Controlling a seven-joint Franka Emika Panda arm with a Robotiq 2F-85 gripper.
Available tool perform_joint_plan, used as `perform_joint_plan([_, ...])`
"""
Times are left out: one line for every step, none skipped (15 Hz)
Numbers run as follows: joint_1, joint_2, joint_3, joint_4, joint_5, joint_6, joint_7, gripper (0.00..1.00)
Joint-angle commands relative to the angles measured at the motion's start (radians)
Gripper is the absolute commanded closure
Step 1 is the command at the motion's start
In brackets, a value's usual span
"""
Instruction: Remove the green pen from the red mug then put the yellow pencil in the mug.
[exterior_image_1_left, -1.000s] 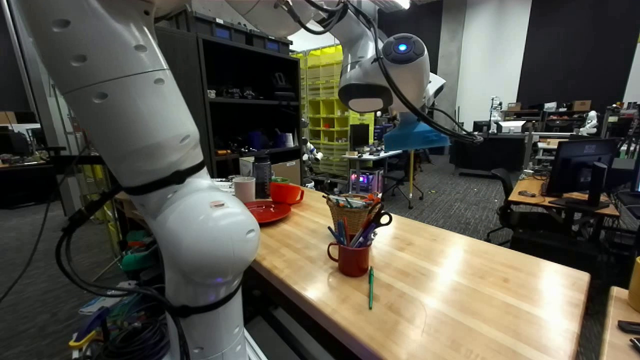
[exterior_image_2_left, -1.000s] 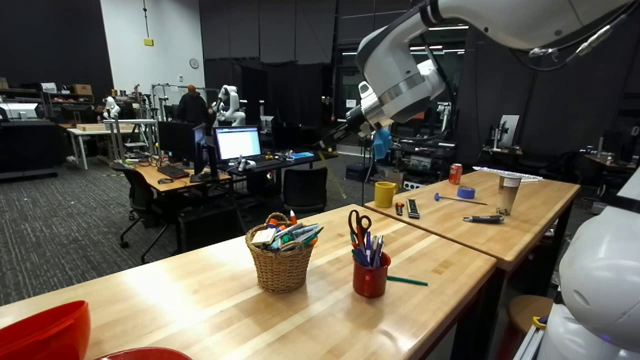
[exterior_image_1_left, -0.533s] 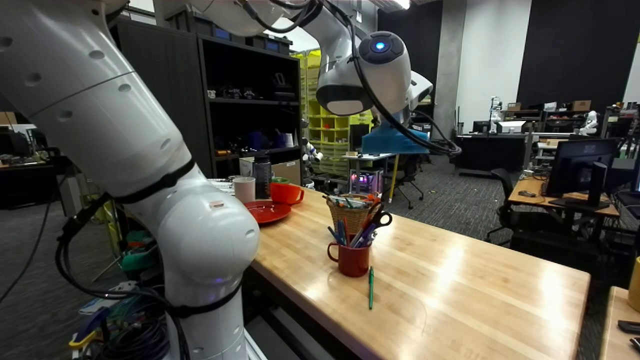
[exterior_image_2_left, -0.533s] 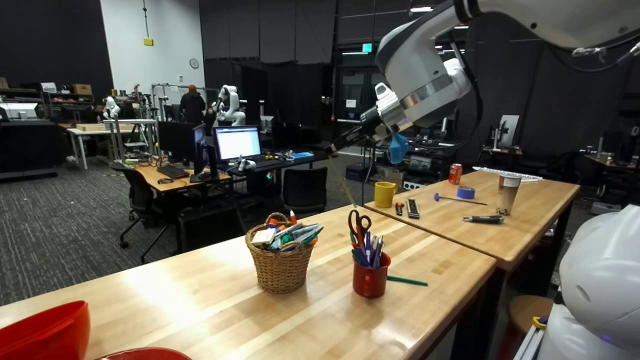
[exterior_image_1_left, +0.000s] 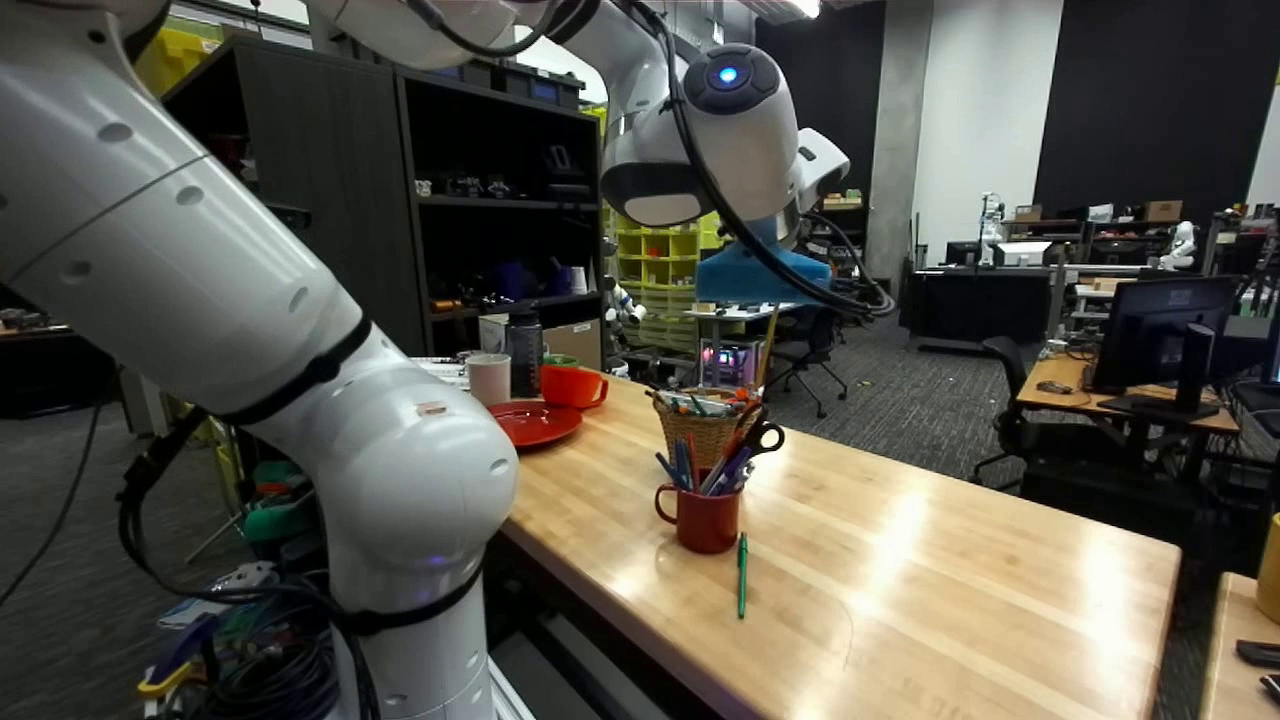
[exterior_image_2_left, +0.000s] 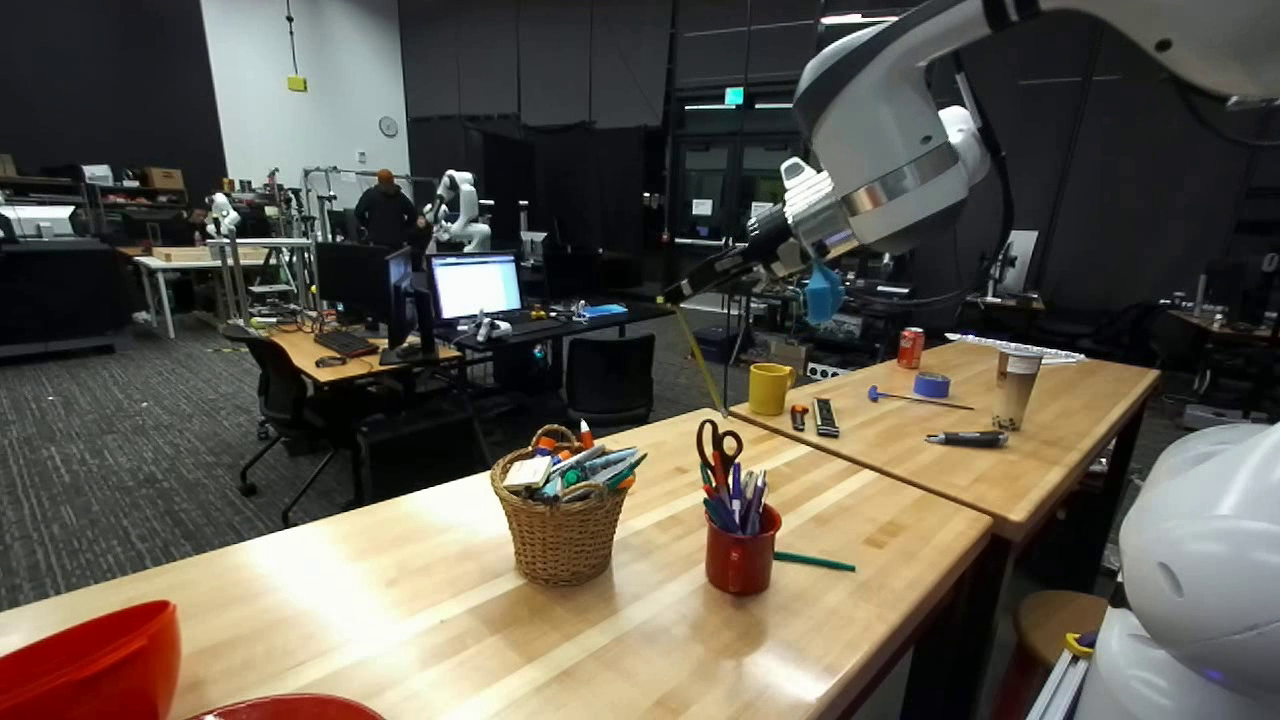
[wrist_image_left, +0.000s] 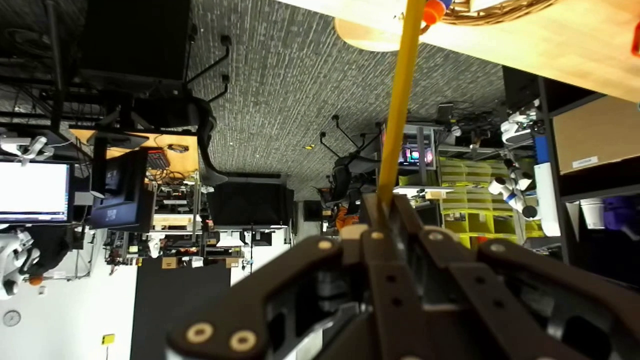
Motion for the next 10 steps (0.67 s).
perform_joint_plan([-0.004, -0.071, -0.014, -0.053, -0.007, -0.043, 0.021, 0.98])
perform_joint_plan([-0.001, -0.072, -0.024, -0.062, 0.001, -0.053, 0.016, 0.98])
perform_joint_plan([0.0, -0.07, -0.035, -0.069, 0.004, -0.066, 0.013, 0.98])
perform_joint_plan([-0.003, -0.074, -0.04, -0.082, 0.005, -0.072, 0.017, 0.98])
perform_joint_plan([-0.001, -0.068, -0.051, -0.088, 0.01, -0.08, 0.011, 0.98])
perform_joint_plan([0.001, -0.065, -0.064, -0.096, 0.014, -0.091, 0.008, 0.98])
perform_joint_plan([0.004, -0.061, -0.074, -0.103, 0.021, -0.097, 0.003, 0.98])
perform_joint_plan([0.006, -0.06, -0.084, -0.109, 0.024, -0.108, 0.002, 0.98])
perform_joint_plan([0.01, -0.058, -0.094, -0.116, 0.031, -0.115, -0.007, 0.98])
perform_joint_plan([0.014, -0.057, -0.105, -0.12, 0.038, -0.126, -0.014, 0.98])
